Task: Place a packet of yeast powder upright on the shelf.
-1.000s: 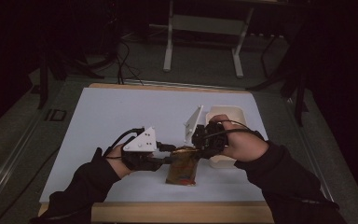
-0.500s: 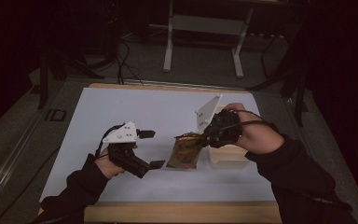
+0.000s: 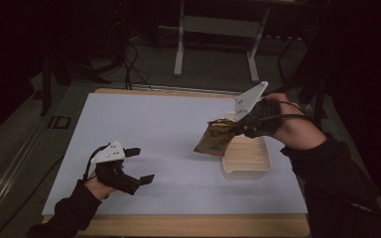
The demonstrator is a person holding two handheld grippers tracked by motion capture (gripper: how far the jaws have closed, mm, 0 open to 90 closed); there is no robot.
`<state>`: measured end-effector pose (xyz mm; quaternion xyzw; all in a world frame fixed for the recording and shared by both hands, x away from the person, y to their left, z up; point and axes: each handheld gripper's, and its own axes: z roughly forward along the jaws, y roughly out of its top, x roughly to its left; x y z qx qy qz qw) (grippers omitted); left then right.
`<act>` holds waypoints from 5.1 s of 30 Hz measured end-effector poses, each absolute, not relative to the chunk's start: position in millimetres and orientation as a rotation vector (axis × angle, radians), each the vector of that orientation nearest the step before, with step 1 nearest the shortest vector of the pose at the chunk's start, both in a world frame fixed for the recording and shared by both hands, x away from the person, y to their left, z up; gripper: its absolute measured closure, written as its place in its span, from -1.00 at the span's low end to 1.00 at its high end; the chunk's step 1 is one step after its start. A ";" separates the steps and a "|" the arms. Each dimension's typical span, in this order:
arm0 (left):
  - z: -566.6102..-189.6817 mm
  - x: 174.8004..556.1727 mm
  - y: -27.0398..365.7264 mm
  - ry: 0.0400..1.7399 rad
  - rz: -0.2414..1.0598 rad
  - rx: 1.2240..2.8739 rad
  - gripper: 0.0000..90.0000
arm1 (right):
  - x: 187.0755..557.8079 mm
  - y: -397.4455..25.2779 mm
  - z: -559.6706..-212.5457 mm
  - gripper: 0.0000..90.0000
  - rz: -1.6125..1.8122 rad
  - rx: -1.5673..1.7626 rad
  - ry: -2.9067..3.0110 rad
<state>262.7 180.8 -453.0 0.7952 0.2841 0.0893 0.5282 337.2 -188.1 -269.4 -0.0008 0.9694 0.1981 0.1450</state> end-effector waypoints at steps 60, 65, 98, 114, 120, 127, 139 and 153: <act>-498.6 258.6 207.0 0.729 0.116 1.766 -0.99 | 394.5 -243.6 -382.5 0.84 0.500 0.243 2.900; -498.8 258.7 205.8 0.724 0.116 1.770 -0.99 | 396.5 -251.5 -385.6 0.81 0.494 0.285 2.910; -495.3 255.2 205.7 0.701 0.146 1.763 -0.99 | 360.2 -231.2 -341.9 -0.12 0.866 0.511 2.691; -497.0 252.4 205.5 0.697 0.145 1.771 -0.99 | 309.9 -212.8 -356.4 -0.27 1.036 0.567 2.588; -495.7 251.9 205.5 0.690 0.147 1.773 -0.99 | 292.9 -208.0 -368.1 -0.42 1.064 0.590 2.572; -495.2 250.7 205.7 0.689 0.153 1.774 -0.99 | 281.4 -211.7 -382.5 -0.66 1.100 0.652 2.527; -494.9 249.8 204.5 0.683 0.151 1.777 -0.99 | 265.3 -227.9 -406.5 -0.72 1.185 0.791 2.443; -494.5 248.6 203.8 0.674 0.150 1.785 -0.99 | 239.9 -231.6 -447.3 -0.70 1.173 0.843 2.496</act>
